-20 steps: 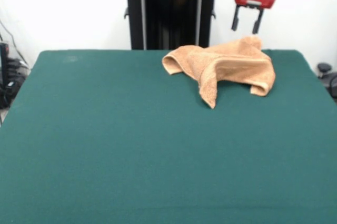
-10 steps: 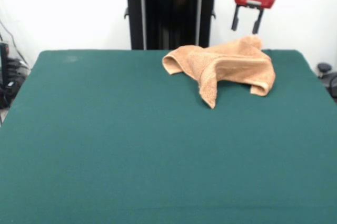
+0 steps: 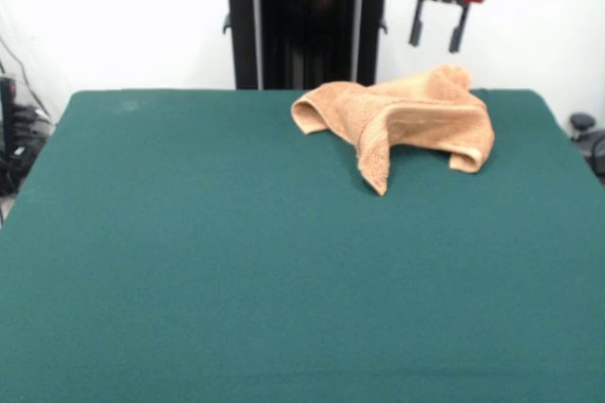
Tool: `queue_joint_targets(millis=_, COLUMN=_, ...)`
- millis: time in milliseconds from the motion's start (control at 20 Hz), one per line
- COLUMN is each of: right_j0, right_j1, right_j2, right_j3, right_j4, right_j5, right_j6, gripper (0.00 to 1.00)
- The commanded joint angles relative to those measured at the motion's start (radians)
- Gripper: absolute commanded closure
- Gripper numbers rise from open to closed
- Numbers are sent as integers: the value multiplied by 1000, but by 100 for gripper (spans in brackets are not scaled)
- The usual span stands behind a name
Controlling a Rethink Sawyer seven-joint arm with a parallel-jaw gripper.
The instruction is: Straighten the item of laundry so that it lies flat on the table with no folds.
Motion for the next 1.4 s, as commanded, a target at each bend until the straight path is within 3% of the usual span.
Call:
queue_joint_targets(millis=50, right_j0=-138, right_j1=-61, right_j2=103, right_j3=-113, right_j4=-60, right_j5=179, right_j6=-32, gripper=0)
queue_joint_targets(millis=550, right_j0=-214, right_j1=103, right_j2=120, right_j3=-209, right_j4=-150, right_j5=42, right_j6=11, gripper=0)
queue_joint_targets(millis=1000, right_j0=-139, right_j1=187, right_j2=83, right_j3=-279, right_j4=-113, right_j5=-8, right_j6=74, gripper=0)
queue_joint_targets(millis=1400, right_j0=-136, right_j1=224, right_j2=85, right_j3=-322, right_j4=-101, right_j5=-10, right_j6=88, gripper=0)
